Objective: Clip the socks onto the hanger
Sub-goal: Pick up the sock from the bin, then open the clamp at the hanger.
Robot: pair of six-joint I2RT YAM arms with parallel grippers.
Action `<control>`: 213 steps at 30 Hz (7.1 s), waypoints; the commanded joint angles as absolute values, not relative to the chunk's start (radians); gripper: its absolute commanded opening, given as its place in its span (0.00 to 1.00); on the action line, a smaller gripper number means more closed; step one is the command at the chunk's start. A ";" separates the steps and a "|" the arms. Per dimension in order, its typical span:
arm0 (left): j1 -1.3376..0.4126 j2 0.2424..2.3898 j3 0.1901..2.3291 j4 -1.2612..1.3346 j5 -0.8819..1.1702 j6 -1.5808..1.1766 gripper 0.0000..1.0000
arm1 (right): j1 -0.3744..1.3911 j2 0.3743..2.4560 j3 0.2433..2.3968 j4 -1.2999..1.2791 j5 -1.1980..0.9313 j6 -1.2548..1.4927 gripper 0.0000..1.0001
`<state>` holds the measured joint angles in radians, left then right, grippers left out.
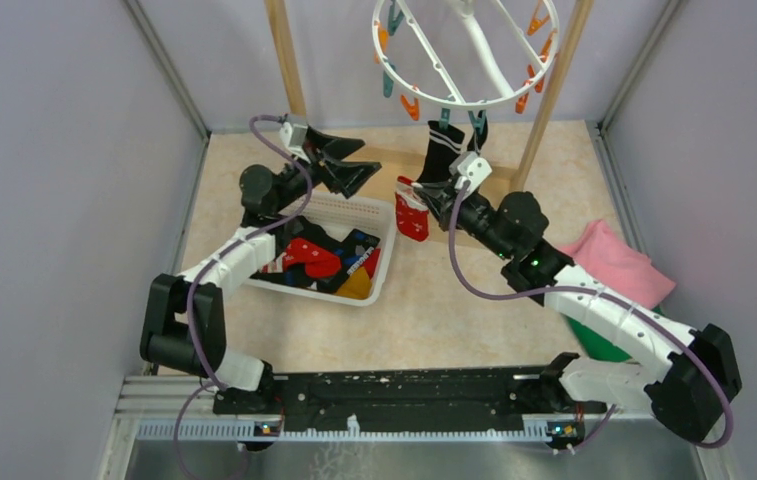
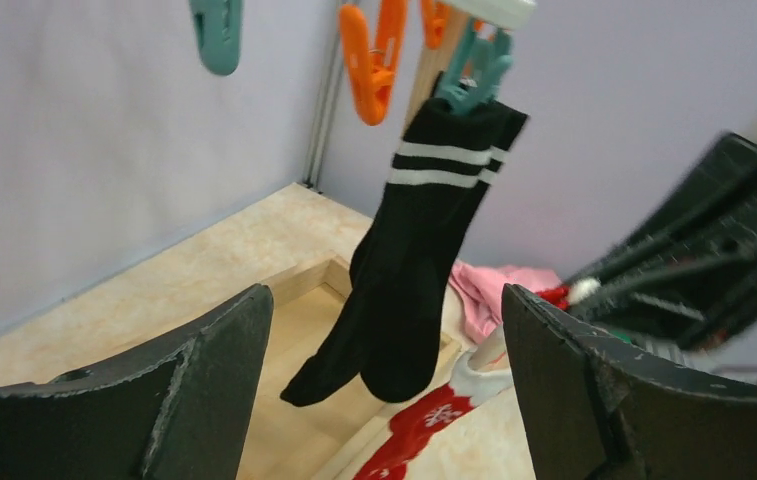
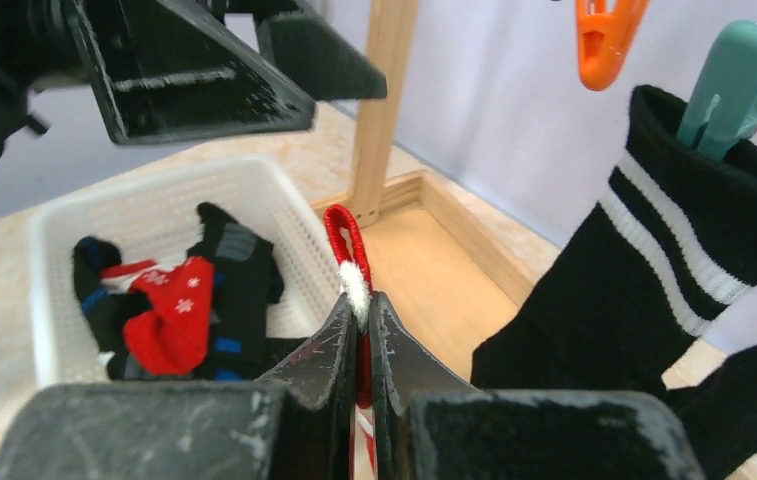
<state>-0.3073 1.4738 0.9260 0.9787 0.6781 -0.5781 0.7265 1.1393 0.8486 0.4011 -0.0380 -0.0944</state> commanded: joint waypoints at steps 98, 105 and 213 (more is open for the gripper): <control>-0.496 1.649 1.110 1.791 1.280 -1.270 0.00 | 0.344 1.144 0.867 0.714 -1.346 0.167 0.47; -0.497 1.648 1.114 1.791 1.275 -1.270 0.00 | 0.359 1.110 0.935 0.286 -1.323 -0.195 0.45; -0.559 1.648 1.480 0.564 0.198 -0.513 0.60 | 0.579 0.997 0.862 0.225 -0.279 0.093 0.00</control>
<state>-0.5507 1.6455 1.4281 0.5014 0.1860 -0.4934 0.5697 1.0023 0.8635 0.1867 -0.2886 0.0895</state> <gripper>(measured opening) 0.605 0.011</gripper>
